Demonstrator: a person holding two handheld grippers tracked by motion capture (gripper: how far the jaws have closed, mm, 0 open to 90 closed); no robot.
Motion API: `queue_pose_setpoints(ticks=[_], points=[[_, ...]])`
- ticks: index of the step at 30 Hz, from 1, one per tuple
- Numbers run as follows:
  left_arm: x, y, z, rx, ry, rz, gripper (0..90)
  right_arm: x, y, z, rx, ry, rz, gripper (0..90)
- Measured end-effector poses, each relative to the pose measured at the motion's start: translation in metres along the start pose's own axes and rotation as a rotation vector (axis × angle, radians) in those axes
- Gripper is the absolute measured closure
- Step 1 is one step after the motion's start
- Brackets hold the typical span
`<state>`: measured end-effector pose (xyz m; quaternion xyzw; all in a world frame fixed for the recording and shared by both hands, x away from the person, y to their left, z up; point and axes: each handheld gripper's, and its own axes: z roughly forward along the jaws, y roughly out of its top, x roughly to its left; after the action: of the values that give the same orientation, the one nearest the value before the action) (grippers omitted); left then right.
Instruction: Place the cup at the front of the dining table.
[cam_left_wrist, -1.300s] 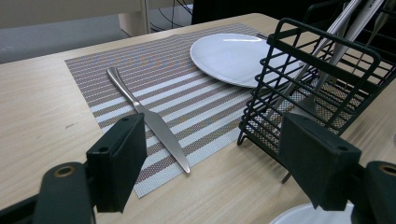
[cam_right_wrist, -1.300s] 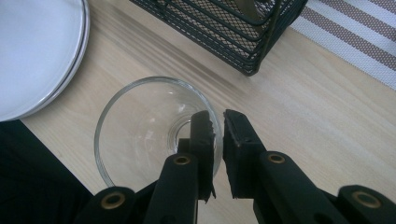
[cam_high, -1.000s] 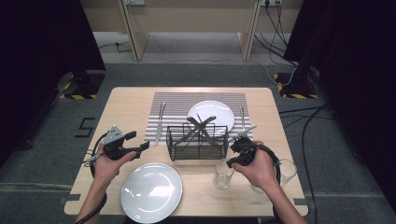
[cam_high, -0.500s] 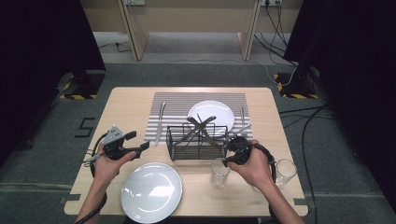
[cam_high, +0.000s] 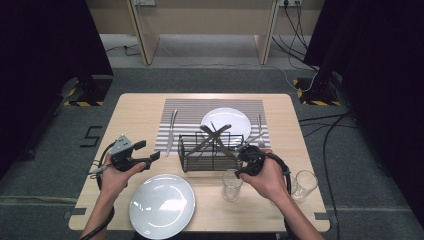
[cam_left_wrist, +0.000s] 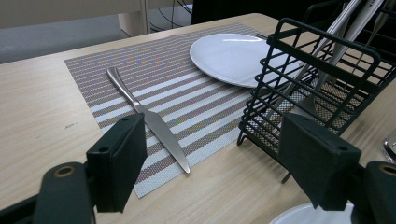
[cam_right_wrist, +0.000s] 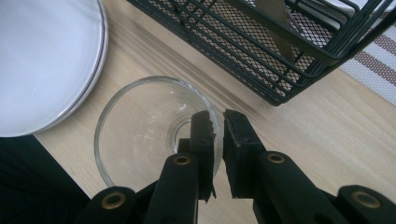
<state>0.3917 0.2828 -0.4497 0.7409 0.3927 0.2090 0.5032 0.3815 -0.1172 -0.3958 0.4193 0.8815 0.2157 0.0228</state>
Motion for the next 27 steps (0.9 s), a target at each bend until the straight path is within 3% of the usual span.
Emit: queue_pose_setpoints(ticks=[27], points=[[0.000,0.001,-0.001,-0.003,0.002,0.002,23.5,0.016,0.015,0.009,0.010,0.014,-0.033,82.6]])
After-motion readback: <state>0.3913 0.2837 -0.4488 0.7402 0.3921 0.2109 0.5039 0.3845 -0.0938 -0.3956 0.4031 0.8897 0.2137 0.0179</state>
